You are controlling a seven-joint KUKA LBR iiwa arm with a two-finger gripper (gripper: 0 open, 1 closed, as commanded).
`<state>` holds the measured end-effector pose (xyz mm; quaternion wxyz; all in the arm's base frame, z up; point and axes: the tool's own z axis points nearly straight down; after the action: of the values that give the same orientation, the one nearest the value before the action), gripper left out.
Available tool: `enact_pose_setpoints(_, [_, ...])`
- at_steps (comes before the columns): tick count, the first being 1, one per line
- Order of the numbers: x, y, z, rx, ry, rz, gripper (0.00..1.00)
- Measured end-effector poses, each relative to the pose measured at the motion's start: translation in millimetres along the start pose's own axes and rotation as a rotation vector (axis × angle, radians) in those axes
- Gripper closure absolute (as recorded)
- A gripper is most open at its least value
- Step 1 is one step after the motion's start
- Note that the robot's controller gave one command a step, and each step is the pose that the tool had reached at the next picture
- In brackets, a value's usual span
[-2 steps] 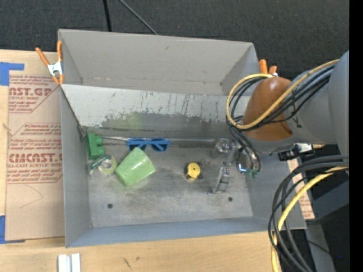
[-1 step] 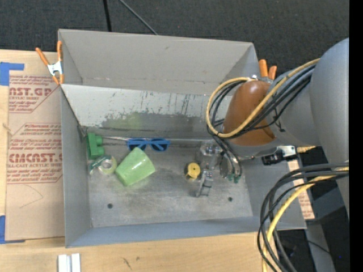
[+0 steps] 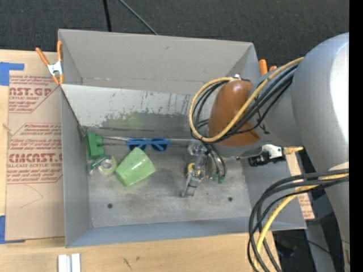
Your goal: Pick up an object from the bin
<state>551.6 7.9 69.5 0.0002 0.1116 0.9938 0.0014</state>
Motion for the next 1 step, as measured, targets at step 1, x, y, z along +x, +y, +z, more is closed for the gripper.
enact_pose_setpoints(1, [-29.0,-53.7,-0.4,0.005,-0.003,-0.001,0.0])
